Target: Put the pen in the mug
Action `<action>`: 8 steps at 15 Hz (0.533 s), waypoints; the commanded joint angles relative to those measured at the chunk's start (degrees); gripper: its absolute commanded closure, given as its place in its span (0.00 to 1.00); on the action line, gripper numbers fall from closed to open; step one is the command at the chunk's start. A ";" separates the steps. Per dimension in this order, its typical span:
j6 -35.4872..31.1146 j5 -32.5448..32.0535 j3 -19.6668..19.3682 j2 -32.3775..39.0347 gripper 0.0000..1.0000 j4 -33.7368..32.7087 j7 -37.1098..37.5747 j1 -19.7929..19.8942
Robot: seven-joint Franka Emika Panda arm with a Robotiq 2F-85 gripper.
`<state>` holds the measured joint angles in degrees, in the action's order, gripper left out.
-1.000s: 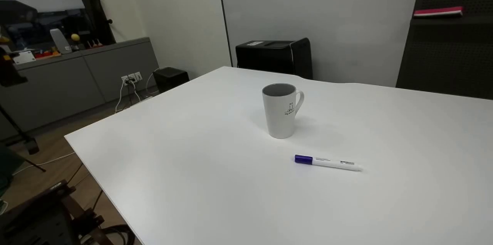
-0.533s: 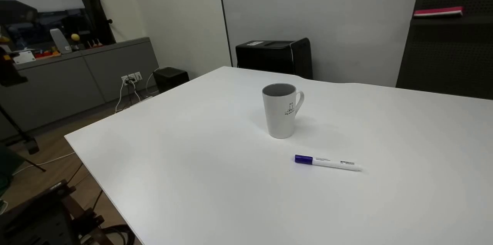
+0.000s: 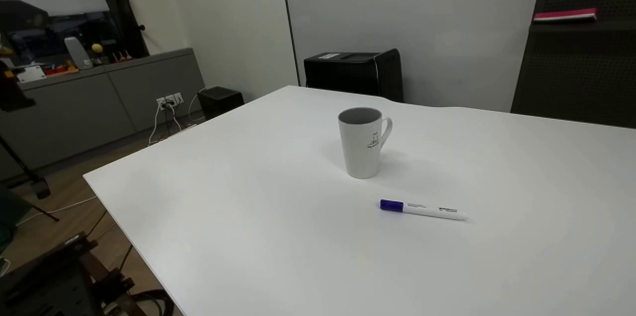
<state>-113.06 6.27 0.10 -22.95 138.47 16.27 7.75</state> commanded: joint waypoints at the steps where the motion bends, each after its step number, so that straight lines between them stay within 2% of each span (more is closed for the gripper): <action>1: -4.33 -0.22 -1.66 6.01 0.00 -4.98 4.26 1.63; 8: -10.82 -3.12 -2.97 18.44 0.00 -14.96 12.05 2.94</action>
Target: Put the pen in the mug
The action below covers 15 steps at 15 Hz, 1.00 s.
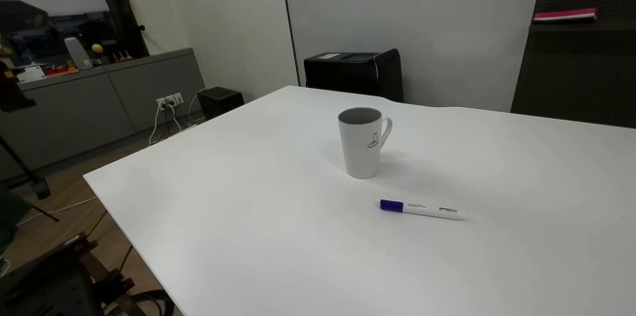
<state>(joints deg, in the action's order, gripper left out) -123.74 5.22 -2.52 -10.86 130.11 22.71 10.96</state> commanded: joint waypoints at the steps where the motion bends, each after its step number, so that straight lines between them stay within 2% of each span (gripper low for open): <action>1: -0.87 -2.57 -0.57 8.42 0.00 -8.02 6.80 -0.50; 8: -4.85 -4.47 -3.50 20.95 0.00 -16.35 13.77 -1.94; 13: -6.99 -3.57 -5.58 28.78 0.00 -19.72 15.17 -3.52; 15: -5.30 -2.39 -5.67 31.29 0.00 -20.73 12.64 -3.60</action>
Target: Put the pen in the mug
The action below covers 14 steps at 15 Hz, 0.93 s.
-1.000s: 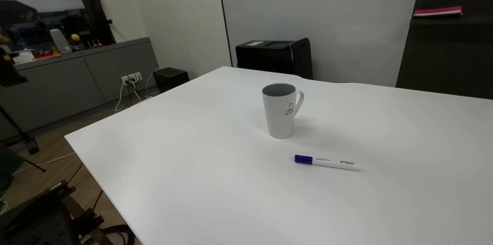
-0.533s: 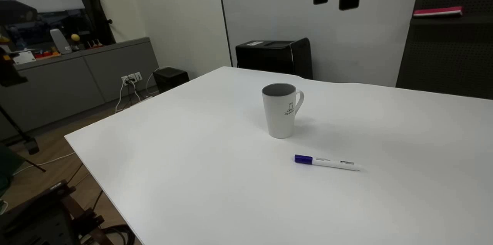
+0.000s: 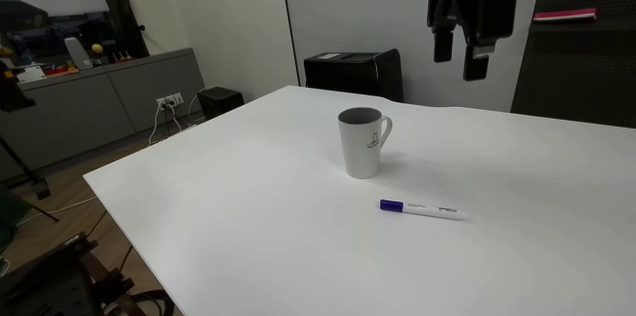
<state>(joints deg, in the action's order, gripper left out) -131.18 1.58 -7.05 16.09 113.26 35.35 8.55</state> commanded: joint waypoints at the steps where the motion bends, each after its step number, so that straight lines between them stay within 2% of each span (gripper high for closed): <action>1: 0.30 0.80 -1.55 1.40 0.00 -0.62 -0.51 -1.46; 4: 0.36 1.25 -1.64 3.96 0.00 -1.68 -0.65 -1.72; 11: 0.65 1.25 -1.66 4.08 0.00 -2.36 -0.64 -1.72; 14: 0.94 0.31 -2.29 6.76 0.00 -3.32 0.58 -2.46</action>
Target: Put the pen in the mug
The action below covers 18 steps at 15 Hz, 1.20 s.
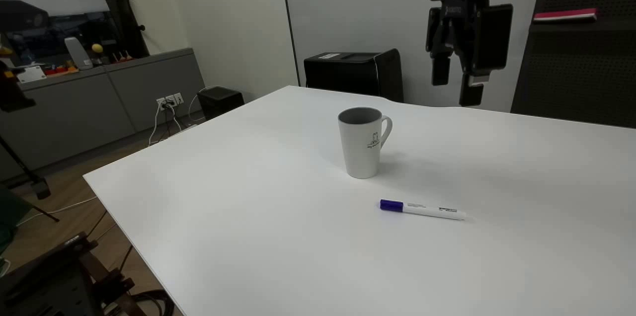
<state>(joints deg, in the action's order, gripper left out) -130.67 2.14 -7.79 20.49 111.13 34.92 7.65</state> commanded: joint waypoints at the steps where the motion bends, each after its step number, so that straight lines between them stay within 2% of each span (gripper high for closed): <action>1: 0.33 -0.36 -1.83 3.31 0.00 -1.43 1.33 -1.84; 10: -0.01 -0.22 -4.85 9.08 0.00 -2.27 4.92 -3.39; 18: -3.27 0.44 -5.93 12.13 0.00 -0.58 9.03 -3.91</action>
<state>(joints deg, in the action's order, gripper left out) -132.49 2.22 -12.78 31.45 110.65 40.41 5.13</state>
